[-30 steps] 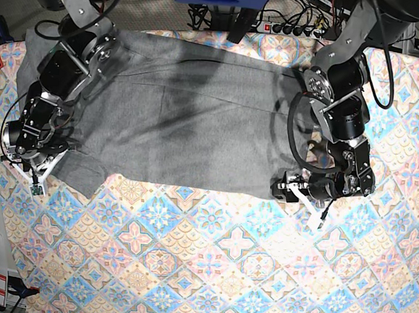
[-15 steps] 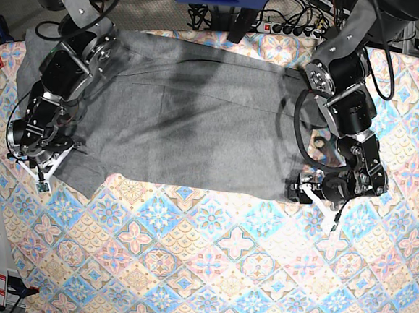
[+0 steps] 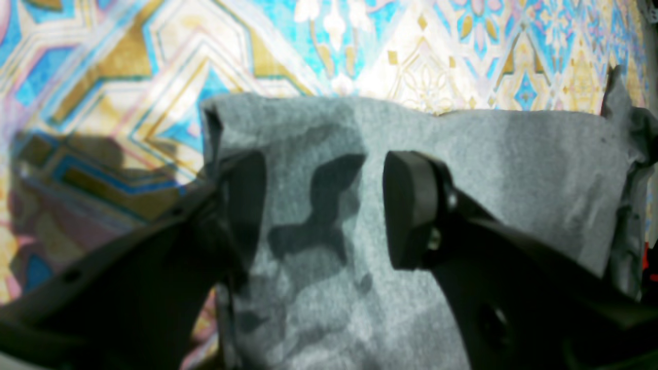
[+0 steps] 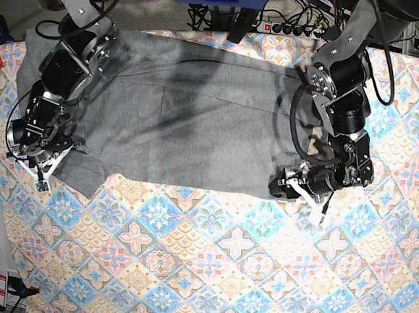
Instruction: Fold the T-shirt properly
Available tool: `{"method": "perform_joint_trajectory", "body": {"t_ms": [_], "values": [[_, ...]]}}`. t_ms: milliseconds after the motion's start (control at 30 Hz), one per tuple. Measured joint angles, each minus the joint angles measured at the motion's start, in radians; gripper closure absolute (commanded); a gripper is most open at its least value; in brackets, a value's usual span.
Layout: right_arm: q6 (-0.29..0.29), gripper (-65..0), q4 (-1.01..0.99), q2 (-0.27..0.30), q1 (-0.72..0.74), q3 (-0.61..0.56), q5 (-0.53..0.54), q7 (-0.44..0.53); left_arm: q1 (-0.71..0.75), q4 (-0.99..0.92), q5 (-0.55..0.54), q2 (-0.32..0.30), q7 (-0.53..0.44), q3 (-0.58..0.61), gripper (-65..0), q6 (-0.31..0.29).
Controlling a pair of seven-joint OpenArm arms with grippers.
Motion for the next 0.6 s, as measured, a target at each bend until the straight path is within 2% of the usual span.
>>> {"method": "perform_joint_trajectory", "body": {"t_ms": [333, 500, 600], "values": [[0.0, -1.4, 0.0, 0.0, 0.0, 0.0, 0.001, 0.002, 0.014, 0.047, 0.016, 0.004, 0.019, 0.002, -33.9, 0.003], [0.0, -1.4, 0.0, -0.001, 0.001, 0.0, 0.002, 0.002, 0.027, 0.024, 0.033, -0.004, -0.007, 0.045, -16.0, 0.008], [0.0, -1.4, 0.0, -0.001, 0.0, 0.0, 0.001, 0.0, 0.023, -0.026, 0.02, -0.003, -0.043, 0.102, -10.0, 0.0]]}}
